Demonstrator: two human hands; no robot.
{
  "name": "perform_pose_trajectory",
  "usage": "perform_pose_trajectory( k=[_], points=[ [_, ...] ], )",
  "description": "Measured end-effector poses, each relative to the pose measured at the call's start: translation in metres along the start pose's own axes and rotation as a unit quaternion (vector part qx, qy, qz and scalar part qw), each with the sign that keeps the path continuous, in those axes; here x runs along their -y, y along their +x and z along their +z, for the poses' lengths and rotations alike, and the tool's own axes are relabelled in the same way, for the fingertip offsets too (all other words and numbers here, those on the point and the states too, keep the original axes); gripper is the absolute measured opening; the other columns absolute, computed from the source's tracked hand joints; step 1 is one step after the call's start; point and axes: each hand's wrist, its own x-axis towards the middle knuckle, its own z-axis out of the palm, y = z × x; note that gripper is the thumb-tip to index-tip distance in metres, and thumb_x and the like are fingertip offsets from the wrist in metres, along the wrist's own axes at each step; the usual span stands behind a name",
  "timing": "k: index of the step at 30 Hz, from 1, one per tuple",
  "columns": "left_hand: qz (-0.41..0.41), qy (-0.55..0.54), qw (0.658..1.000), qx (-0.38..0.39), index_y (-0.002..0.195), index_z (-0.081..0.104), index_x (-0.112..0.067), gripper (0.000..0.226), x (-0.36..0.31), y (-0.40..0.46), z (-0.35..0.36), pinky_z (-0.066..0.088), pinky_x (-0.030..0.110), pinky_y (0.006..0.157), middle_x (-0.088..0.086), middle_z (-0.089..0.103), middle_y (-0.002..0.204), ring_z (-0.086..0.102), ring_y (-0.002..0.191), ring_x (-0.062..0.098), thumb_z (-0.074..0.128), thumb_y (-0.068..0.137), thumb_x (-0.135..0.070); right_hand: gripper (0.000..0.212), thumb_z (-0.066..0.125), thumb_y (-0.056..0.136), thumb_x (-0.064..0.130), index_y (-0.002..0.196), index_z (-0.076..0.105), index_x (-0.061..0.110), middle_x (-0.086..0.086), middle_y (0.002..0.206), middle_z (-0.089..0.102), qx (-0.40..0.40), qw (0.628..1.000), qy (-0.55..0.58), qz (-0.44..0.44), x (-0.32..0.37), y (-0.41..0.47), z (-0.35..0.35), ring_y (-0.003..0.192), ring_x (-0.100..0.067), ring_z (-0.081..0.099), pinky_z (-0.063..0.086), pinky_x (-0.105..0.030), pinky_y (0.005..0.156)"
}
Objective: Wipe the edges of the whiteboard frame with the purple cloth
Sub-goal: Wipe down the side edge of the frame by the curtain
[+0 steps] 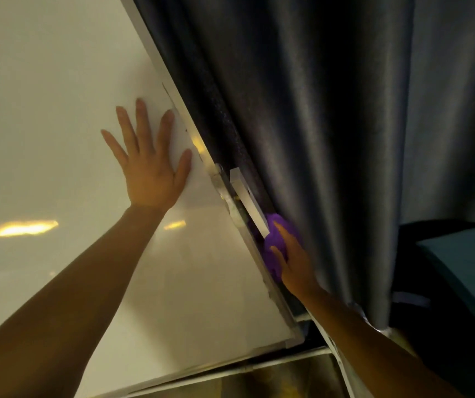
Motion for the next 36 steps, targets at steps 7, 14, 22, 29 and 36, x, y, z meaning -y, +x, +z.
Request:
perform_pose_trajectory(
  k=[7, 14, 22, 29, 36],
  points=[
    [-0.003, -0.003, 1.000, 0.000, 0.168, 0.017, -0.030, 0.074, 0.002, -0.001, 0.003, 0.008, 0.077, 0.123, 0.016, 0.012, 0.176, 0.009, 0.161, 0.049, 0.032, 0.106, -0.067, 0.065, 0.038, 0.091, 0.070, 0.144, 0.002, 0.062, 0.004, 0.145, 0.045, 0.085, 0.991, -0.080, 0.065, -0.076, -0.036, 0.002, 0.122, -0.011, 0.050, 0.042, -0.022, 0.098],
    [-0.001, -0.011, 1.000, -0.009, 0.168, 0.018, -0.030, 0.073, 0.001, -0.001, 0.004, 0.007, 0.076, 0.124, 0.016, 0.013, 0.176, 0.010, 0.161, 0.049, 0.031, 0.106, -0.067, 0.072, 0.032, 0.093, 0.066, 0.154, 0.008, 0.037, -0.006, 0.145, 0.050, 0.151, 0.972, -0.140, 0.116, -0.101, -0.047, 0.002, 0.126, -0.027, 0.052, 0.043, -0.040, 0.105],
    [-0.004, -0.020, 1.000, 0.000, 0.168, 0.021, -0.028, 0.073, -0.002, -0.001, -0.002, 0.006, 0.076, 0.124, 0.016, 0.011, 0.176, 0.008, 0.161, 0.049, 0.027, 0.106, -0.067, 0.059, 0.037, 0.097, 0.055, 0.146, 0.039, 0.022, -0.008, 0.111, 0.067, 0.017, 0.990, -0.125, 0.066, -0.042, -0.027, 0.004, 0.091, -0.019, 0.065, 0.045, -0.011, 0.073],
    [-0.002, -0.020, 1.000, -0.013, 0.167, 0.018, -0.030, 0.071, 0.000, 0.000, 0.001, 0.008, 0.077, 0.123, 0.016, 0.014, 0.176, 0.011, 0.161, 0.049, 0.030, 0.107, -0.065, 0.052, 0.059, 0.097, 0.025, 0.142, 0.046, 0.004, -0.017, 0.131, 0.061, -0.121, 0.985, -0.013, -0.122, 0.082, 0.039, -0.006, 0.122, -0.020, 0.053, 0.035, -0.005, 0.099],
    [0.003, -0.022, 0.999, -0.027, 0.167, 0.023, -0.029, 0.071, 0.001, 0.000, 0.005, 0.008, 0.077, 0.123, 0.018, 0.019, 0.174, 0.014, 0.160, 0.050, 0.033, 0.106, -0.064, 0.050, 0.049, 0.100, 0.032, 0.135, 0.052, -0.003, -0.020, 0.114, 0.070, -0.150, 0.983, -0.012, -0.104, 0.046, 0.020, 0.009, 0.096, -0.027, 0.069, 0.039, 0.000, 0.085]
  ],
)
